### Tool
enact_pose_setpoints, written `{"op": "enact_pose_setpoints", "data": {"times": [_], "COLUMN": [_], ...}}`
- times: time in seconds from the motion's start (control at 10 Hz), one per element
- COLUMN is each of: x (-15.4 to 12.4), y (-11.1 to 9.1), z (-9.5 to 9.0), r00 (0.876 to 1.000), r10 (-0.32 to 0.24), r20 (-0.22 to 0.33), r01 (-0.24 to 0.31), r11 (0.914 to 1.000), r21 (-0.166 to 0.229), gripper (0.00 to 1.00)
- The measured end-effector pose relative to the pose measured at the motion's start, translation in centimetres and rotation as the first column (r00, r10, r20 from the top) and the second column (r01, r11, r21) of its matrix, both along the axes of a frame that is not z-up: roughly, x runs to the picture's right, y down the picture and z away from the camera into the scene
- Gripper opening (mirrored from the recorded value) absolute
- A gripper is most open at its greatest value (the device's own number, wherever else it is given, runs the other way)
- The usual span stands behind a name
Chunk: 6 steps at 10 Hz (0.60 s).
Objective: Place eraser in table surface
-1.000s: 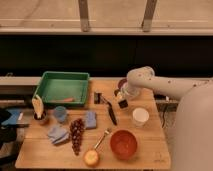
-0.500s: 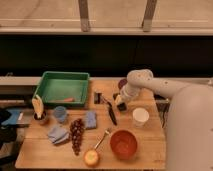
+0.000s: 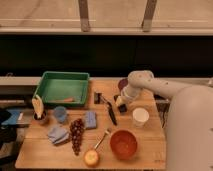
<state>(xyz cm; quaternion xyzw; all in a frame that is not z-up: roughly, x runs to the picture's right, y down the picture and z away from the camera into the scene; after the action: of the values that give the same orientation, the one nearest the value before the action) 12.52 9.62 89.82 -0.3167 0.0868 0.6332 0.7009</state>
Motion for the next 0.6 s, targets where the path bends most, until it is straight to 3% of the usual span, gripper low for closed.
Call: {"op": "enact_pose_setpoints", "data": {"times": [0.6], "x": [1.8], "y": [-2.0], "z": [-2.0], "r00": [0.998], "r10": [0.014], "r20": [-0.054], "r01": [-0.011], "r11": [0.9983], "r21": [0.057], "gripper": [0.70]}}
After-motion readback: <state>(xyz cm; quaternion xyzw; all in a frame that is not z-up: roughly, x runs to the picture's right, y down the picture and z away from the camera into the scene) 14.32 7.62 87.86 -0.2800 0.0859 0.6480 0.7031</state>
